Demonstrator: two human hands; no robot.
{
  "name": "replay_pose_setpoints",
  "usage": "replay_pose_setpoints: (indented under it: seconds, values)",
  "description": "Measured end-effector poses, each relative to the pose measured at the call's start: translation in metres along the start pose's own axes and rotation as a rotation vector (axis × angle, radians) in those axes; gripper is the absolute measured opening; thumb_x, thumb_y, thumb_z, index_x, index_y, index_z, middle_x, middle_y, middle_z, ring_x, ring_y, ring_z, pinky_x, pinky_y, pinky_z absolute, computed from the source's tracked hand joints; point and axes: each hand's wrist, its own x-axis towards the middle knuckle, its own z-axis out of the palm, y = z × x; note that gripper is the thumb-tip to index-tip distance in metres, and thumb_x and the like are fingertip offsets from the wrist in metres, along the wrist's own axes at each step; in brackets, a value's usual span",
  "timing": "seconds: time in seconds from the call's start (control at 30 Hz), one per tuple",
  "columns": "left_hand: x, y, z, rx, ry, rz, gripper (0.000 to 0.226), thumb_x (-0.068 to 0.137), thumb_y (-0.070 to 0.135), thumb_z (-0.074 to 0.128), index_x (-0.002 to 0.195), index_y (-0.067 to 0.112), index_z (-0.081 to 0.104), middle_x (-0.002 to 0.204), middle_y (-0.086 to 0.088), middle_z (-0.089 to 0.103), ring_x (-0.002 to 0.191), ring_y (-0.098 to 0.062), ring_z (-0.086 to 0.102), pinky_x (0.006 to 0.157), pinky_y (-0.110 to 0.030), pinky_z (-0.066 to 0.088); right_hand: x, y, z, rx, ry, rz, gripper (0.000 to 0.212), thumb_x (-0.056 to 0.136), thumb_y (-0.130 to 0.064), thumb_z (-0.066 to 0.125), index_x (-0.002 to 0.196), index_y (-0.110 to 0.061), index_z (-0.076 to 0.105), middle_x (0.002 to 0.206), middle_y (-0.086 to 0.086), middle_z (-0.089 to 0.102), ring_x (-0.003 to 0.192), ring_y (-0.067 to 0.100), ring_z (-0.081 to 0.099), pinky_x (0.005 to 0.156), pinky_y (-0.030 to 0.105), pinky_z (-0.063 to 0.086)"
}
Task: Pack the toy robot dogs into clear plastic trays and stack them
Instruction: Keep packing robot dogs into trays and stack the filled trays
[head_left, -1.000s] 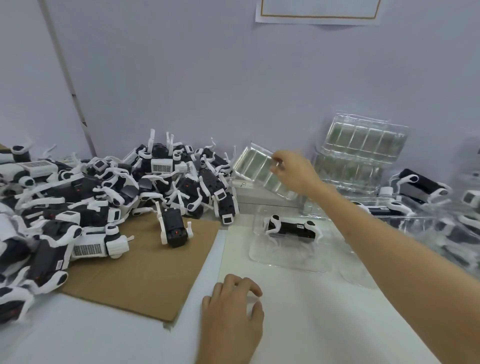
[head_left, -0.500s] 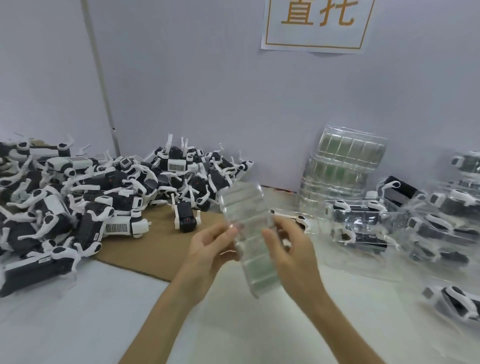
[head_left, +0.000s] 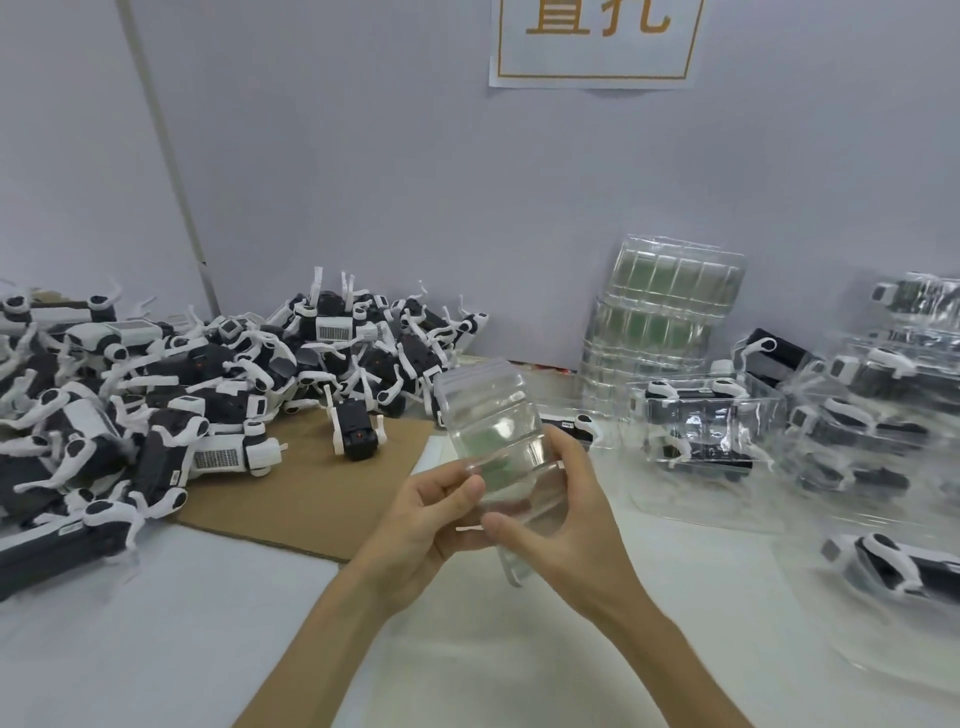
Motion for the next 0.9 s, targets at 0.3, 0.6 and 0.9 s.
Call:
replay_pose_setpoints:
  seconds: [0.3,0.6,0.9]
  values:
    - [0.0005,-0.0071,0.0015,-0.068,0.045,-0.026,0.072,0.066,0.045,0.090,0.108,-0.008,0.066,0.097,-0.024,0.062,0.081,-0.024,0.070,0.073,-0.036,0.059,-0.0015,-0.0029,0.0005,0.036,0.017,-0.017,0.092,0.067,-0.031,0.089,0.145,-0.029,0.039,0.123,-0.005,0.064,0.109,0.019,0.067,0.091,0.043,0.056]
    - [0.0000,-0.0081,0.0030,-0.062,-0.037,-0.036,0.058,0.076,0.045,0.083,0.114,0.004,0.070,0.102,-0.023,0.057,0.078,-0.021,0.065,0.078,-0.035,0.057,-0.0017,-0.0050,-0.0016,-0.006,0.012,-0.034,0.097,0.064,-0.030,0.091,0.146,-0.033,0.038,0.124,-0.011,0.063,0.111,0.015,0.065,0.092,0.037,0.056]
    - [-0.0002,-0.0085,0.0075,-0.083,-0.009,-0.042,0.062,0.073,0.047,0.085,0.114,0.002,0.069,0.092,-0.017,0.063,0.081,-0.021,0.068,0.080,-0.037,0.057,-0.0048,-0.0050,0.0007,-0.041,0.072,-0.057,0.084,0.068,-0.036,0.081,0.139,-0.045,0.039,0.113,-0.016,0.065,0.100,0.013,0.067,0.082,0.027,0.056]
